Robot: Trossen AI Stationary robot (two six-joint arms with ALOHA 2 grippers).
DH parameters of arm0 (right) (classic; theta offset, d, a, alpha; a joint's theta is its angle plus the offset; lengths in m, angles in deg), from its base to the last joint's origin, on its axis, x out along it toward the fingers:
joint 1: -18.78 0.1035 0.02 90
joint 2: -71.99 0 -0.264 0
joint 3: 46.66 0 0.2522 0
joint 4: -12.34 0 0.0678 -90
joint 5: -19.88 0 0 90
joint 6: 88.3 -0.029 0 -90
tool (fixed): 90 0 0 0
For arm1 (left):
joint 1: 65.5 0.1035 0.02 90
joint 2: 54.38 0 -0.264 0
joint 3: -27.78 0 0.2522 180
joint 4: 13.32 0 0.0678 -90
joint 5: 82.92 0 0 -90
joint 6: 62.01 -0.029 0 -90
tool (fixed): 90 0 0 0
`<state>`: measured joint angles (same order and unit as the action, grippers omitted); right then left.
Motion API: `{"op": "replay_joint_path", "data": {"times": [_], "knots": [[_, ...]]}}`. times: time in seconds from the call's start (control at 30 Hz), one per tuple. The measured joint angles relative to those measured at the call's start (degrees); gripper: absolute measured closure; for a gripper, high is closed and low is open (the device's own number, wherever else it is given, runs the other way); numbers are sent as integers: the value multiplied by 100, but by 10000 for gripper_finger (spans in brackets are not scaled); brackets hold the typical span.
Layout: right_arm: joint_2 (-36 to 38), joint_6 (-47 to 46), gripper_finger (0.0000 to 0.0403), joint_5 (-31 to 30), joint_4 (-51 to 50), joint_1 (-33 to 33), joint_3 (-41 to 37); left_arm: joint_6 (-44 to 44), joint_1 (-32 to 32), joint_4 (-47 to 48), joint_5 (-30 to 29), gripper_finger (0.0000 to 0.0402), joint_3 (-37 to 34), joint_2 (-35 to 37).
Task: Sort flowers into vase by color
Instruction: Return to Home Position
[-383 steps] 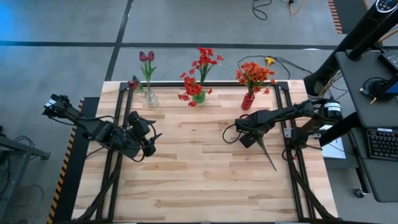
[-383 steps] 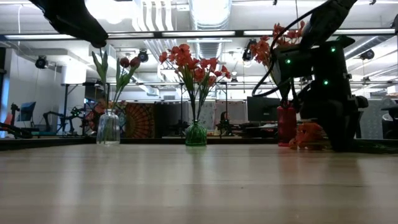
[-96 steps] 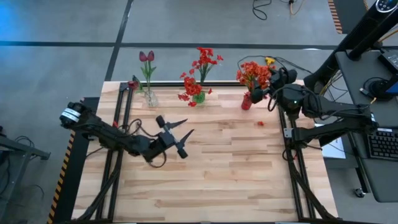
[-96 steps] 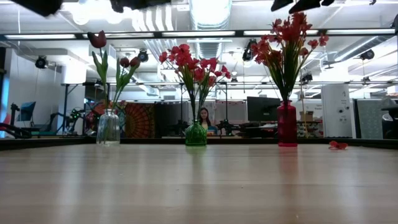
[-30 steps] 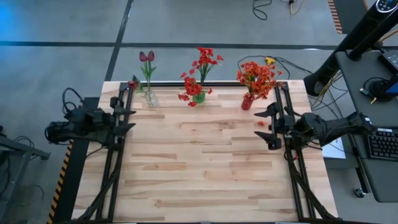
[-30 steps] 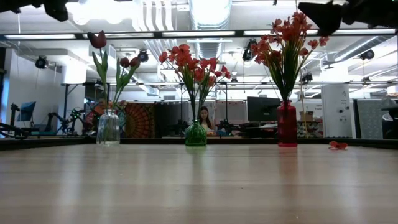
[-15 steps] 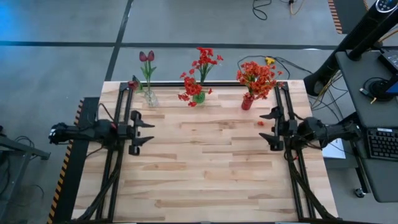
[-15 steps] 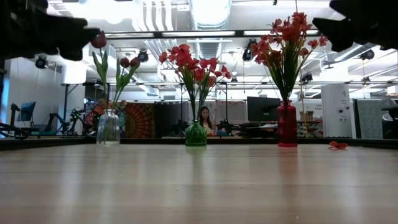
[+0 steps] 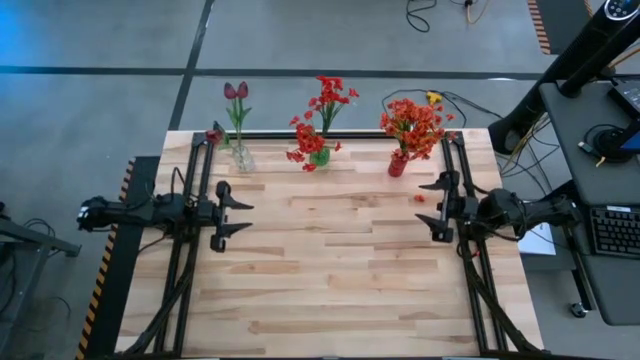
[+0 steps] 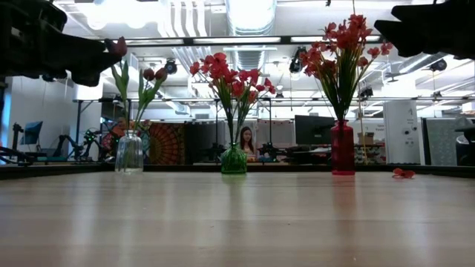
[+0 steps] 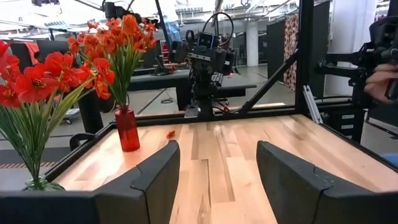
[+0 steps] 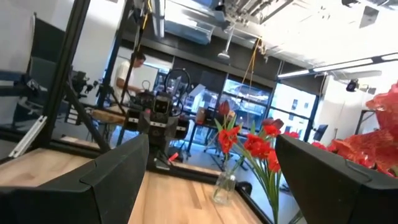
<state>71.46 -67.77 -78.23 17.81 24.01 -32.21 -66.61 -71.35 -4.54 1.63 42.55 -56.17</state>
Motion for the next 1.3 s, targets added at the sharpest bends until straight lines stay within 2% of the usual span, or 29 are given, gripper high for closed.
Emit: {"op": "replay_joint_path", "data": {"times": [1.3], "knots": [[-74, -146, 60, -1, -100, 0, -7, 4, 0, -8, -2, 206, 2, -264]]}}
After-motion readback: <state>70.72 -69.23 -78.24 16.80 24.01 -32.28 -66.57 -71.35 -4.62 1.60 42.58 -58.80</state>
